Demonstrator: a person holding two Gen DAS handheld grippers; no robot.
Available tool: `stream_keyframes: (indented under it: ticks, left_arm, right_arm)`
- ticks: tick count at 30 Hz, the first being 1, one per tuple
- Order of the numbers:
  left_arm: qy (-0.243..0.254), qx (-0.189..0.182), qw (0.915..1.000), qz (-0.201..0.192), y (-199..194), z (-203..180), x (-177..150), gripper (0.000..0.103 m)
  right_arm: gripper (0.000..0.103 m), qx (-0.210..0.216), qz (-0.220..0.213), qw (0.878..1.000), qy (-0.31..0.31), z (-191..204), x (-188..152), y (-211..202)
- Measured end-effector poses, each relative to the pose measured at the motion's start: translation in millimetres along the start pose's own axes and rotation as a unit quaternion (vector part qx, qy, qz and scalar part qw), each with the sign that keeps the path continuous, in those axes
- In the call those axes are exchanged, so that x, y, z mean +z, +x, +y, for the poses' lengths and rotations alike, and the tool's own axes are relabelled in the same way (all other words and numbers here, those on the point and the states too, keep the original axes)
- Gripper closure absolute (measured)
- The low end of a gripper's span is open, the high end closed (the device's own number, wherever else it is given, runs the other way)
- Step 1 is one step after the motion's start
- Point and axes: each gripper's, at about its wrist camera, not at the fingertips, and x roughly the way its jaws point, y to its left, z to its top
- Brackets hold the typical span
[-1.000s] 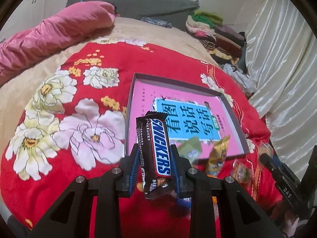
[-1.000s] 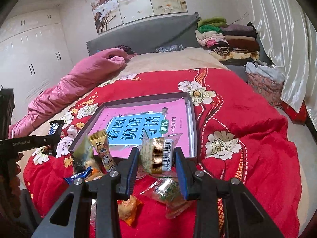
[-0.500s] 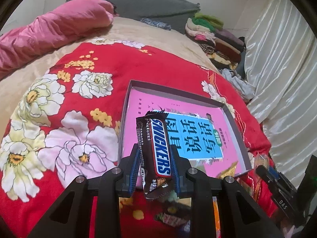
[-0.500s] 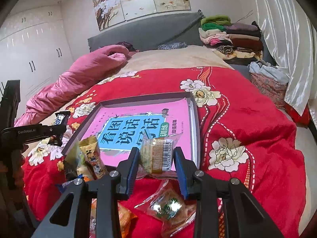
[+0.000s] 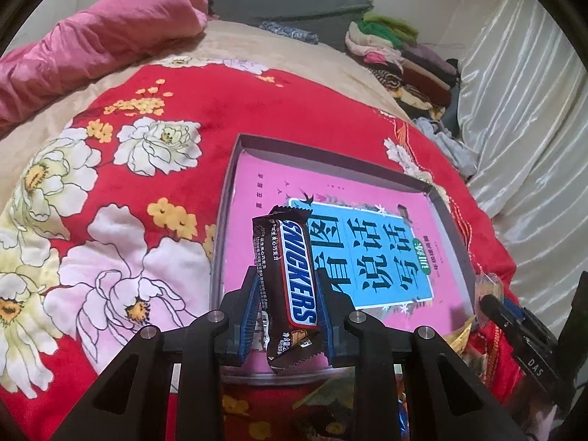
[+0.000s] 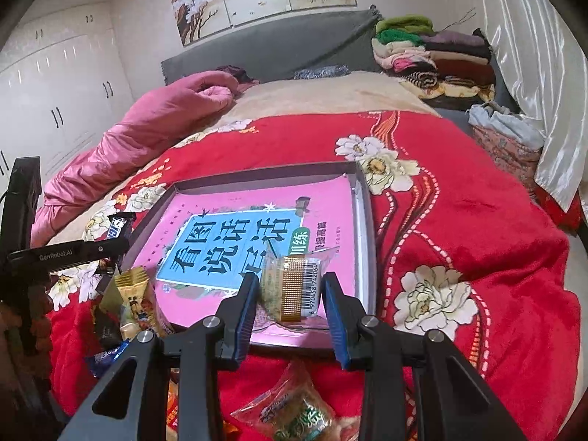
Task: Organize snacks
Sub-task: 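Carry the Snickers bar with the left tool while the right tool carries the cake over the tray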
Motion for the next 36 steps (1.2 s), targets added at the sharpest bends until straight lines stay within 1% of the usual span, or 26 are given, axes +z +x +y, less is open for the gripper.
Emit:
stream_keyframes:
  ticks: [3,7,20,36]
  left_arm:
    - [0.003,-0.002,1.0,0.005,4.8,-1.3,-1.5,0.073]
    - [0.005,-0.004,0.9999,0.012,10.9,-1.6,-4.4,0.073]
    - [0.004,-0.002,0.9996,0.026,20.0,1.2,-11.0,0.073]
    - [0.003,0.003,0.9992,0.04,24.1,3.5,-12.9,0.073]
  right_arm:
    - [0.067,0.006,0.011,1.0,0.01,-3.4,-0.5,7.4]
    - [0.067,0.003,0.026,1.0,0.015,-7.3,-0.9,15.7]
    - [0.067,0.0,0.052,0.999,0.002,-2.8,-4.8,31.4]
    - [0.066,0.002,0.06,0.998,0.011,-5.5,-6.8,31.7]
